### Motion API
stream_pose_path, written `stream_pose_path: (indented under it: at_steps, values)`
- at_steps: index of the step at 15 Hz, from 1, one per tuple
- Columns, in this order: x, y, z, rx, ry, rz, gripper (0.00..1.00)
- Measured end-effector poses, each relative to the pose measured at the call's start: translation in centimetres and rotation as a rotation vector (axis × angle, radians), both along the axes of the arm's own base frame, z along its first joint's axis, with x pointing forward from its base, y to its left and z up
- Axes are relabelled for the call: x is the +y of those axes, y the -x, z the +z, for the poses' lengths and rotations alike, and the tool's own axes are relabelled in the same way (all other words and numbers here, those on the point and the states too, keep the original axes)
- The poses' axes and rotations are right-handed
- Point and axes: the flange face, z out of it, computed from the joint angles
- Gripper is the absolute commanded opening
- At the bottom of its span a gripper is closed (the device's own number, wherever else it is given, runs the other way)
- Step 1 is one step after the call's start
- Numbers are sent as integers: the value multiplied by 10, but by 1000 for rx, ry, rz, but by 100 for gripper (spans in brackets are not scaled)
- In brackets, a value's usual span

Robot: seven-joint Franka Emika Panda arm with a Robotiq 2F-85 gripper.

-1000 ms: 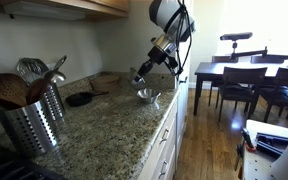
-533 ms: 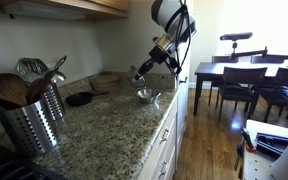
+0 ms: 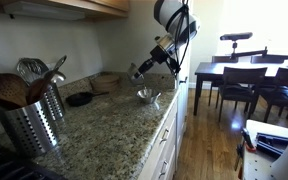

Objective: Pour the things in the bowl on the left into the bowl on the right

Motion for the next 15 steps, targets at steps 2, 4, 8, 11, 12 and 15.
stream_pose_path:
  at_steps: [2, 4, 8, 11, 12, 15]
  values:
    - [0, 1, -1, -11, -6, -6, 7]
    - [0, 2, -3, -12, -12, -11, 7]
    - [2, 7, -10, -20, -27, -22, 7]
    - [3, 12, -15, -37, -37, -33, 7]
    - [3, 14, -16, -40, -39, -35, 7]
    - [4, 20, -17, -54, -42, -37, 7]
